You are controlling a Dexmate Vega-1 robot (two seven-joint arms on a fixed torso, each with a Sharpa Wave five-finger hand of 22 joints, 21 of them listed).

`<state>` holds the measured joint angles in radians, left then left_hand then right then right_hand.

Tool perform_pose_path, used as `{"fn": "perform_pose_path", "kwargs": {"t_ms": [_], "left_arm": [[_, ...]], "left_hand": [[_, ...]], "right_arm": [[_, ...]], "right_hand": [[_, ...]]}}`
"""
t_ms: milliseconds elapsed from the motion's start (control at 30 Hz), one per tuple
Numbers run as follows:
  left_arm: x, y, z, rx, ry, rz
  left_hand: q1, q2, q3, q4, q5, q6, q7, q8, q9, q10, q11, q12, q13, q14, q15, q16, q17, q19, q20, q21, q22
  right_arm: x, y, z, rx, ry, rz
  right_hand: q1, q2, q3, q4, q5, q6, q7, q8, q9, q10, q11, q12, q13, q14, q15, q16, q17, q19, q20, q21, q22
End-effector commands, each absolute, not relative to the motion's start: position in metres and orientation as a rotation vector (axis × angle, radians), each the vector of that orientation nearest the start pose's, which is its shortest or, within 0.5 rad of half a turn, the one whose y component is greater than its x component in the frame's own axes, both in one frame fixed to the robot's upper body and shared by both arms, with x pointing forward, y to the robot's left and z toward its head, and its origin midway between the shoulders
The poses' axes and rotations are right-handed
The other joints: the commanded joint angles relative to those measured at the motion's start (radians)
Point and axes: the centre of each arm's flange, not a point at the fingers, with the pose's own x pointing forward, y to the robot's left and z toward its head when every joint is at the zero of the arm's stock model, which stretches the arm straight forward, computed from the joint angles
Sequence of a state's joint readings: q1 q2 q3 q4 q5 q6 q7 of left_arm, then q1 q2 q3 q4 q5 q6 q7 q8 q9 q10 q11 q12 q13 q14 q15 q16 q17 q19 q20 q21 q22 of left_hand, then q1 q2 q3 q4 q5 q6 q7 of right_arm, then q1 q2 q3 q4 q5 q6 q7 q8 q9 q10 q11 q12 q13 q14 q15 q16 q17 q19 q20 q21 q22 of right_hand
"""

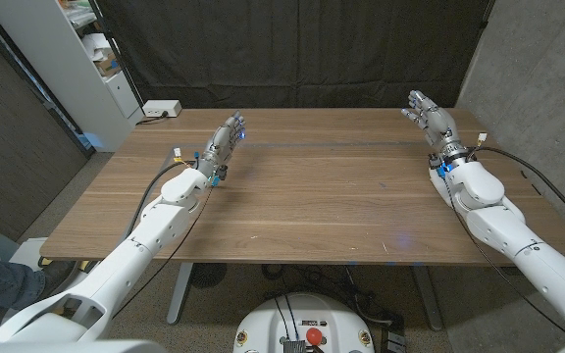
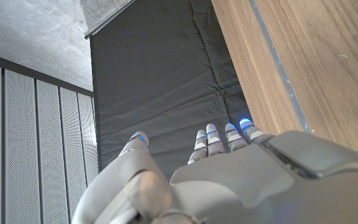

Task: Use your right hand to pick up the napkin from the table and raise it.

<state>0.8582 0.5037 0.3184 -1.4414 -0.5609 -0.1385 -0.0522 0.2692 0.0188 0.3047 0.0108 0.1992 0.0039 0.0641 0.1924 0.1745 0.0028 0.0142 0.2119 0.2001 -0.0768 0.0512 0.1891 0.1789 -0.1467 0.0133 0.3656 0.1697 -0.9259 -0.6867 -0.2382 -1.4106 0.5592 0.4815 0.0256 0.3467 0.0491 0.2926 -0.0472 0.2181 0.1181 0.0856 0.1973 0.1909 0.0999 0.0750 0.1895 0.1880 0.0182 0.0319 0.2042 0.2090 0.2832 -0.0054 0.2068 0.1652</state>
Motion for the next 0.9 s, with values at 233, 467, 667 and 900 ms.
{"fn": "perform_pose_path", "kwargs": {"t_ms": [233, 467, 667, 900], "left_arm": [[0.638, 0.258, 0.000, 0.060, -0.577, -0.271], [0.641, 0.258, -0.002, 0.050, -0.575, -0.274], [0.643, 0.257, 0.000, 0.051, -0.579, -0.280], [0.645, 0.255, 0.003, 0.056, -0.580, -0.287]], "left_hand": [[0.013, 0.011, 0.003, -0.011, -0.007, 0.009, 0.013, -0.001, 0.005, 0.002, 0.019, 0.005, -0.001, -0.002, 0.007, 0.001, 0.003, 0.006, 0.000, -0.008, 0.003], [0.016, 0.013, 0.004, -0.014, -0.008, 0.012, 0.010, 0.000, 0.005, 0.001, 0.014, 0.004, -0.001, -0.002, 0.006, 0.001, 0.003, 0.008, 0.001, -0.012, 0.003], [0.018, 0.014, 0.005, -0.016, -0.009, 0.014, 0.005, 0.000, 0.005, 0.002, 0.011, 0.005, -0.001, -0.002, 0.004, 0.001, 0.003, 0.009, 0.005, -0.016, 0.003], [0.020, 0.016, 0.006, -0.019, -0.010, 0.017, 0.003, 0.000, 0.005, 0.001, 0.009, 0.004, -0.001, -0.002, 0.003, 0.001, 0.002, 0.010, 0.007, -0.019, 0.003]], "right_arm": [[0.577, -0.391, 0.029, -0.216, -0.876, 0.080], [0.574, -0.396, 0.029, -0.221, -0.884, 0.059], [0.569, -0.399, 0.031, -0.233, -0.893, 0.044], [0.563, -0.402, 0.033, -0.296, -0.913, 0.021]], "right_hand": [[0.013, -0.001, 0.004, -0.010, -0.002, 0.006, 0.001, 0.003, -0.001, 0.009, -0.001, 0.010, 0.003, 0.007, 0.002, 0.004, 0.002, 0.009, 0.003, -0.004, 0.004], [0.015, 0.000, 0.004, -0.013, -0.003, 0.013, -0.016, 0.005, -0.001, 0.002, -0.016, 0.006, 0.002, 0.018, -0.009, 0.008, 0.001, 0.012, 0.001, -0.006, 0.004], [0.014, 0.002, 0.004, -0.012, -0.004, 0.014, -0.022, 0.005, -0.001, -0.002, -0.021, 0.005, 0.002, 0.025, -0.014, 0.011, 0.002, 0.012, 0.000, -0.007, 0.004], [0.012, 0.003, 0.002, -0.013, -0.006, 0.025, -0.035, 0.008, -0.001, 0.000, -0.028, 0.005, 0.002, 0.052, -0.017, 0.021, 0.003, 0.011, 0.001, -0.009, 0.004]]}}
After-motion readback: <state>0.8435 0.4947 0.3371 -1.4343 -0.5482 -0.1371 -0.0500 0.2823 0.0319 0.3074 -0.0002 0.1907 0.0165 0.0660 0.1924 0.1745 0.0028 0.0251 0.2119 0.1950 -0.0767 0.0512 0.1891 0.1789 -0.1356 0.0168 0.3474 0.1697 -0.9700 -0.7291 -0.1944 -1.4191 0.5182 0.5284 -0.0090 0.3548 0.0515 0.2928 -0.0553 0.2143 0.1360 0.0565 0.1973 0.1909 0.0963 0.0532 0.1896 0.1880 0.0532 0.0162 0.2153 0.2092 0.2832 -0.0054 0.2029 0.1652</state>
